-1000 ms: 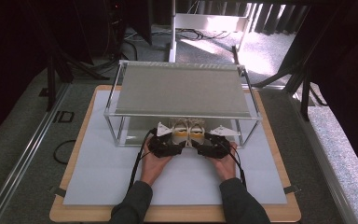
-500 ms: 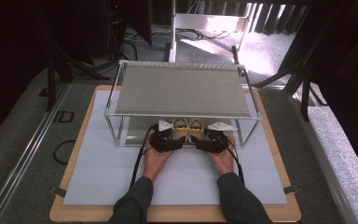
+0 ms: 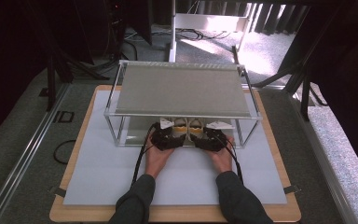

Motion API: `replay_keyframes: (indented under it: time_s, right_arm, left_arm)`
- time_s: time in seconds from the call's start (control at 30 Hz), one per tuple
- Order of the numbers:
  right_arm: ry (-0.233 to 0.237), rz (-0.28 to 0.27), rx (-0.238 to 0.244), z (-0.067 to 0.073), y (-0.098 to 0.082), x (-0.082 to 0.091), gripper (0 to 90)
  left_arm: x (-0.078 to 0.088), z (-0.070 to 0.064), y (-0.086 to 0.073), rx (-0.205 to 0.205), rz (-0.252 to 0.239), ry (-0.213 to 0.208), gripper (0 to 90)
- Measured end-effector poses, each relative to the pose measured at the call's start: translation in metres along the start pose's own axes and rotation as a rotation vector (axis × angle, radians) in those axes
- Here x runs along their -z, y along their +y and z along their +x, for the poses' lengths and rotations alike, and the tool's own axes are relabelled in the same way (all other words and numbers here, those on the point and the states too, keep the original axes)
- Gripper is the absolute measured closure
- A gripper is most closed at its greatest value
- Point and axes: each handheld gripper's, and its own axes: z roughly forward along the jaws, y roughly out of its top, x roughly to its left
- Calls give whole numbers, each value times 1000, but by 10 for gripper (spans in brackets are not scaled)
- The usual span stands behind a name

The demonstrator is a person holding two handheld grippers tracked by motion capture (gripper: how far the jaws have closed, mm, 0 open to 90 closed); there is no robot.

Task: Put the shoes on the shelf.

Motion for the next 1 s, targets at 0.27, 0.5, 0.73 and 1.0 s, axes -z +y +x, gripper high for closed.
replay_keyframes:
  time_s: [0.27, 0.5, 0.73, 1.0]
  right_arm:
    - [-7, 5, -10, 1, 0, 0, 292]
    - [4, 13, -13, 2, -2, 3, 280]
    - [4, 4, -19, 7, -4, 14, 247]
    - [2, 0, 8, 11, -7, 33, 246]
  left_arm:
    - [0, 1, -1, 10, 3, 0, 259]
    - [5, 0, -4, 33, 3, 6, 256]
    - [13, 1, -10, 54, 12, 12, 257]
    - [31, -2, -18, 50, 3, 3, 257]
